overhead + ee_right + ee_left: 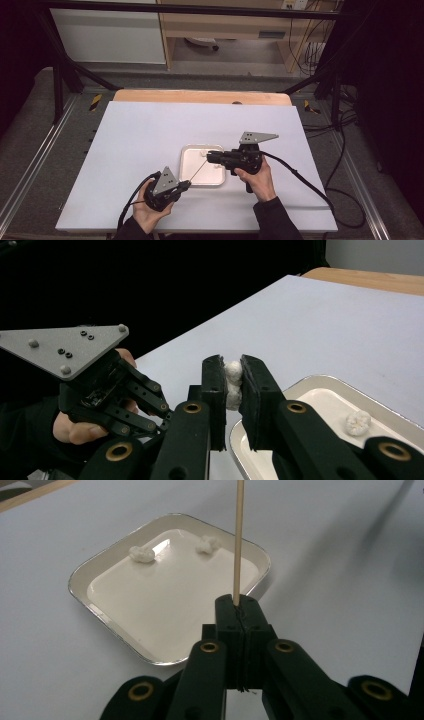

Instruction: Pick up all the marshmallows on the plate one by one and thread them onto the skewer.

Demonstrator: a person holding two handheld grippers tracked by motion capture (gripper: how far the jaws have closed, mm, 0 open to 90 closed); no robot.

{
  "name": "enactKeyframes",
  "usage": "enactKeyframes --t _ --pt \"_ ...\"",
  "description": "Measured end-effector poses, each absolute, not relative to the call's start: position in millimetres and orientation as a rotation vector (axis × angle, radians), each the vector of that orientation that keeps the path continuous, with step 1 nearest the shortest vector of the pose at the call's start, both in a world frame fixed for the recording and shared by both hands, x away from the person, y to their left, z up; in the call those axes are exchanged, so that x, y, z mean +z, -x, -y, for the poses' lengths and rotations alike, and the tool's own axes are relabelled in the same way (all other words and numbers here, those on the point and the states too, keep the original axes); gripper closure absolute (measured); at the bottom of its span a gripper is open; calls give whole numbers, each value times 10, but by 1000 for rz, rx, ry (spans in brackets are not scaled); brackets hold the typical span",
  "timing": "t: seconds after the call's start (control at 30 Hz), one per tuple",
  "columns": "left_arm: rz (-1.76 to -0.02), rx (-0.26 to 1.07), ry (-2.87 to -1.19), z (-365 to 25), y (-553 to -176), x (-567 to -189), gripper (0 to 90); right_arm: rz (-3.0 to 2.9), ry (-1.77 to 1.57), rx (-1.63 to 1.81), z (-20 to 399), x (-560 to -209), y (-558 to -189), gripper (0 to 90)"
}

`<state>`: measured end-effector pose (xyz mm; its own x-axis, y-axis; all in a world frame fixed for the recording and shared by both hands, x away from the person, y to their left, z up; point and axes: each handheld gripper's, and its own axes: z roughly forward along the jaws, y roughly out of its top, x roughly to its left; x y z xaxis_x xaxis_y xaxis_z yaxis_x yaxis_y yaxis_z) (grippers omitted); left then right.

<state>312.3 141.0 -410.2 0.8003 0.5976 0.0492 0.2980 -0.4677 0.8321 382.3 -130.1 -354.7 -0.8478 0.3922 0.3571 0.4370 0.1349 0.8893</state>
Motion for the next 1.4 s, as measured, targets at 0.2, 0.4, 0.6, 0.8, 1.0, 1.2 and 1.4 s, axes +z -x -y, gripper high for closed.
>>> enactKeyframes --t 0.2,0.4,0.6,0.8,1.0,1.2,1.4 --pt "-662 419 -2082 -1392 -3119 -4108 891 2304 845 -1878 1276 -3570 -3809 813" --pt "-672 425 -2085 -1390 -3118 -4122 892 2290 837 -1884 1234 -3609 -3799 814" --pt "-673 431 -2082 -1371 -3107 -4119 892 2313 839 -1869 1227 -3623 -3785 814" --pt "-675 431 -2085 -1373 -3116 -4123 892 2314 833 -1870 1206 -3647 -3773 817" --pt "-672 423 -2083 -1363 -3111 -4119 892 2321 820 -1869 1184 -3673 -3763 820" --pt "-681 437 -2077 -1376 -3109 -4098 892 2320 823 -1861 1168 -3693 -3759 821" --pt "-675 446 -2075 -1365 -3102 -4081 892 2315 827 -1862 1162 -3702 -3754 822"
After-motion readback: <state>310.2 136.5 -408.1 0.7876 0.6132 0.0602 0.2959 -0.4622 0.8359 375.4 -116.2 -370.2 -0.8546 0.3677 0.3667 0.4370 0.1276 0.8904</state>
